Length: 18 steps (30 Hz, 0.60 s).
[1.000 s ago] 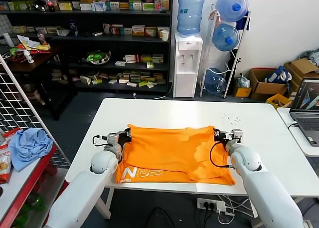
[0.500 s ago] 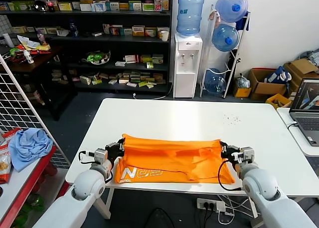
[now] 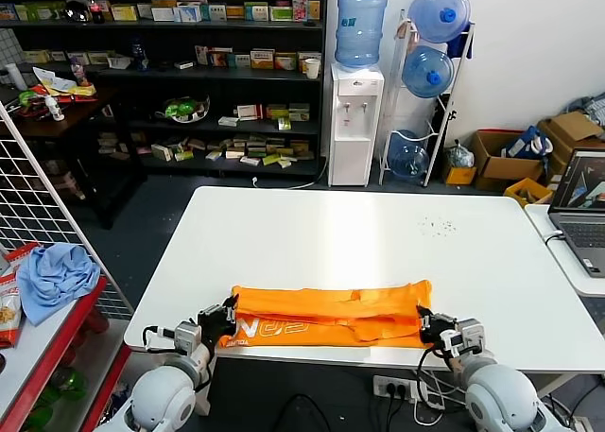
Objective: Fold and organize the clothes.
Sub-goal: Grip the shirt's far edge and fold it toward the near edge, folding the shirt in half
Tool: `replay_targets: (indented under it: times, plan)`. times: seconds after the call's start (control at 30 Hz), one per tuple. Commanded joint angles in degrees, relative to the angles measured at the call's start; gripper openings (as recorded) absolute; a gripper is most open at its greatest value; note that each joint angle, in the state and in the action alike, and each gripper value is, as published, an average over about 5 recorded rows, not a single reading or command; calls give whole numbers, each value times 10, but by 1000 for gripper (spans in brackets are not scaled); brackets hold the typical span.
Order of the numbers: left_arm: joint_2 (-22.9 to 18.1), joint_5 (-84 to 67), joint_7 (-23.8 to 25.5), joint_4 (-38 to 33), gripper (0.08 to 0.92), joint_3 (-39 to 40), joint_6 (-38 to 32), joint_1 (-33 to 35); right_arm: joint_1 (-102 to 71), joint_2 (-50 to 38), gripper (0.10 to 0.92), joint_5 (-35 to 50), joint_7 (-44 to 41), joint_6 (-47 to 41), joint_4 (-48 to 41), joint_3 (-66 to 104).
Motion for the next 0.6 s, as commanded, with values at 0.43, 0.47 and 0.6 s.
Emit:
replay_targets:
  times: [0.43,0.47,0.6]
  plan:
    - [-18,-109,-13,25,525,-21,22,13,-31,0,614,4,13,-22,35,-6]
    - [-19,-118,-12,27,551,-20,25,11,-31,0,640,4,13,-22,35,-6]
    - [-25,-139,-7,40,664,-17,36,4,-31,-1,750,5,14,-23,37,-6]
